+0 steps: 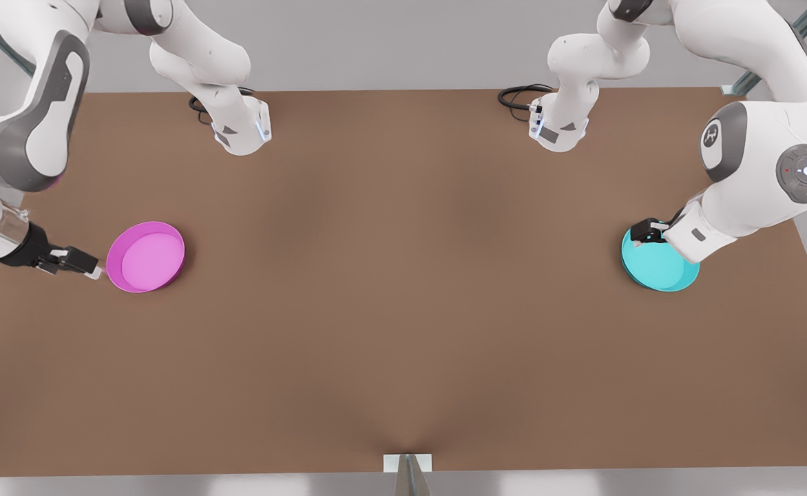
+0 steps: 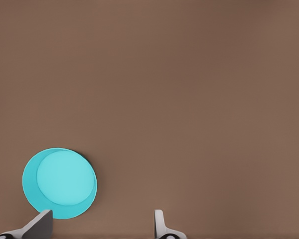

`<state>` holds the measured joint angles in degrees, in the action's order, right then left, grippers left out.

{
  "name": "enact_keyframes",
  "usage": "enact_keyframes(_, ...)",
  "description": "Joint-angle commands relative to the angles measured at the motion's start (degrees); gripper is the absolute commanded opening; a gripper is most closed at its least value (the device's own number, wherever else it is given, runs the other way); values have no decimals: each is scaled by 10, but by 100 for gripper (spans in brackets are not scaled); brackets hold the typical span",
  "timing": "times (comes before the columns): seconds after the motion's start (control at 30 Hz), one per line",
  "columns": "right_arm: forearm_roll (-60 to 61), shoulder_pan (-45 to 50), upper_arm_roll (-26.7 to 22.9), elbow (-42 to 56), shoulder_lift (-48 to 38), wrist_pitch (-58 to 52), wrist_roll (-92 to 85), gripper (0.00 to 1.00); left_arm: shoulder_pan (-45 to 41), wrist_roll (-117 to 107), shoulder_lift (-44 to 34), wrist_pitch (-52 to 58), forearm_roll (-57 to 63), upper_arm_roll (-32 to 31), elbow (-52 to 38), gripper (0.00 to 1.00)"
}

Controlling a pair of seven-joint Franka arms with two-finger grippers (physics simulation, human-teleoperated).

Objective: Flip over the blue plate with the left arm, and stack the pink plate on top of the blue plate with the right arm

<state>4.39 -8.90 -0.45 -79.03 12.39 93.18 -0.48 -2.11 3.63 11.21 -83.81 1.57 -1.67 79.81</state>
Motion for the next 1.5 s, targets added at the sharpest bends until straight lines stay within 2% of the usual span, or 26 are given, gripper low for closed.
enact_keyframes(0.0,0,3,0,1,0,0,0,100,0,0,0,0,0,0,0,100)
enact_keyframes(0.07,0,3,0,1,3,1,-1,100,26,14,21,-10,-22,18,1,100)
enact_keyframes(0.1,1,3,0,1,4,1,-1,100,34,69,35,-28,-88,73,18,100)
enact_keyframes(0.17,1,3,1,1,4,1,-1,100,47,204,60,-66,-147,177,71,100)
enact_keyframes(0.27,1,4,1,1,4,2,-1,100,76,389,113,-110,-243,262,132,100)
enact_keyframes(0.3,1,3,1,2,4,2,-1,100,83,425,120,-132,-258,273,158,100)
enact_keyframes(0.37,2,3,1,2,4,3,-1,100,87,476,128,-190,-278,286,213,100)
enact_keyframes(0.5,6,1,0,2,4,2,0,100,120,558,175,-208,-279,309,215,100)
enact_keyframes(0.7,2,-1,-1,2,3,0,-2,100,153,546,246,-257,-316,330,221,100)
enact_keyframes(0.77,2,-4,-2,2,2,0,-2,100,156,546,257,-276,-337,330,245,100)
enact_keyframes(1.17,2,-6,-1,1,5,-1,-1,100,152,521,276,-277,-355,317,242,100)
enact_keyframes(1.27,1,-6,-1,1,10,2,-2,100,152,521,283,-277,-356,316,240,87)
enact_keyframes(1.33,0,-7,-1,0,15,6,-2,100,152,521,287,-276,-356,315,240,87)
enact_keyframes(1.37,-2,-1,0,1,15,6,-1,100,152,521,289,-276,-356,314,239,78)
enact_keyframes(1.43,-18,2,3,0,16,5,-1,100,152,521,290,-277,-356,311,239,53)
enact_keyframes(1.47,-25,27,4,2,24,6,0,100,152,520,291,-277,-356,311,239,45)
